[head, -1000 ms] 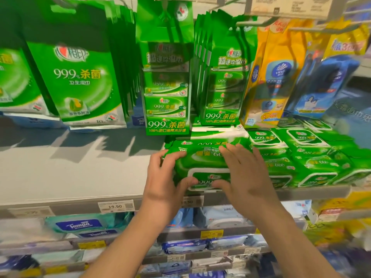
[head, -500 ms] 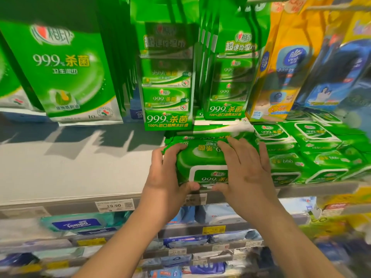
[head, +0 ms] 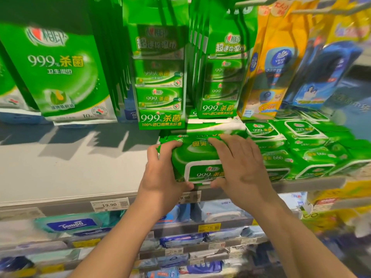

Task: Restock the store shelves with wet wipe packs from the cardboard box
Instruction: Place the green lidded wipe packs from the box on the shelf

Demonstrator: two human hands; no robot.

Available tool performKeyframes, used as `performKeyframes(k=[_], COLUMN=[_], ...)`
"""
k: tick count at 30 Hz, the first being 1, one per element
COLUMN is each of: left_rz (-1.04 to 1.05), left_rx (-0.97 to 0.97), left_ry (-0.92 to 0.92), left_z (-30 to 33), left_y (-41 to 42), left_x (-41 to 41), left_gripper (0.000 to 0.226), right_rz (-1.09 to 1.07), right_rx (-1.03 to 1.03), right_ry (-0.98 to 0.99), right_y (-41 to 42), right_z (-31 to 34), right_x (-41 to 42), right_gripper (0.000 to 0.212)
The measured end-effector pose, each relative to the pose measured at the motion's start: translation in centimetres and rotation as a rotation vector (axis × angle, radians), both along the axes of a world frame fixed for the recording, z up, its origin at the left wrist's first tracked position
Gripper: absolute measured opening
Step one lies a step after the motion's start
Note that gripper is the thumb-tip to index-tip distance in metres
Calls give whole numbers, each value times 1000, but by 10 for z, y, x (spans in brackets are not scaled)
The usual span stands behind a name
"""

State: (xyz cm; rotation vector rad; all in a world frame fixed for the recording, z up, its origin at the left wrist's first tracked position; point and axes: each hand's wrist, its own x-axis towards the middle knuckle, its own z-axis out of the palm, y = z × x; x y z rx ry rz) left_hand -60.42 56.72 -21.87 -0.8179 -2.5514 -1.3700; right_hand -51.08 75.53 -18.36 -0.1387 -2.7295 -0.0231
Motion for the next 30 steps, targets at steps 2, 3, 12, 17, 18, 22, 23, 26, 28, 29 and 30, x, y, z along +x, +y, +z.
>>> performKeyframes(k=[2,3,12,17,18,22,23,26,28,29,30], left_rz=[-15,-25,-23,35,45,106,130,194,249,285,323], left_rx=[-10,-15,-41,66,93,108,86,-7,-72,-107,-143], left_ry=[23,30,-22,-34,-45,-62,-47,-2,-2,-4,-4], left_z=[-1,-2,6,3,4,12,13,9,2,-3,-9], left_y=[-3,-5,-8,-11,-11,-15,-17,-27,-39,-48,-58], left_x=[3,3,13,28,32,55,62,86,101,108,115], left_gripper=[108,104,89,102,104,107,103,86,80,79,78], right_rz=[-20,-33,-61,-82,-72,-16,8,114,167,194,222], right_rx=[8,12,40,-50,-92,-187,-200,-279,-312,-331,-359], right_ry=[8,16,-50,-54,-20,17,17,40,46,51,52], right_y=[-2,-1,0,-9,-11,-24,-27,-38,-48,-55,-62], right_z=[-4,-7,-5,2,2,-6,-9,-14,-18,-21,-24], right_x=[6,9,12,19,22,36,39,47,50,51,53], right_gripper=[105,103,102,88,83,72,70,64,63,62,61])
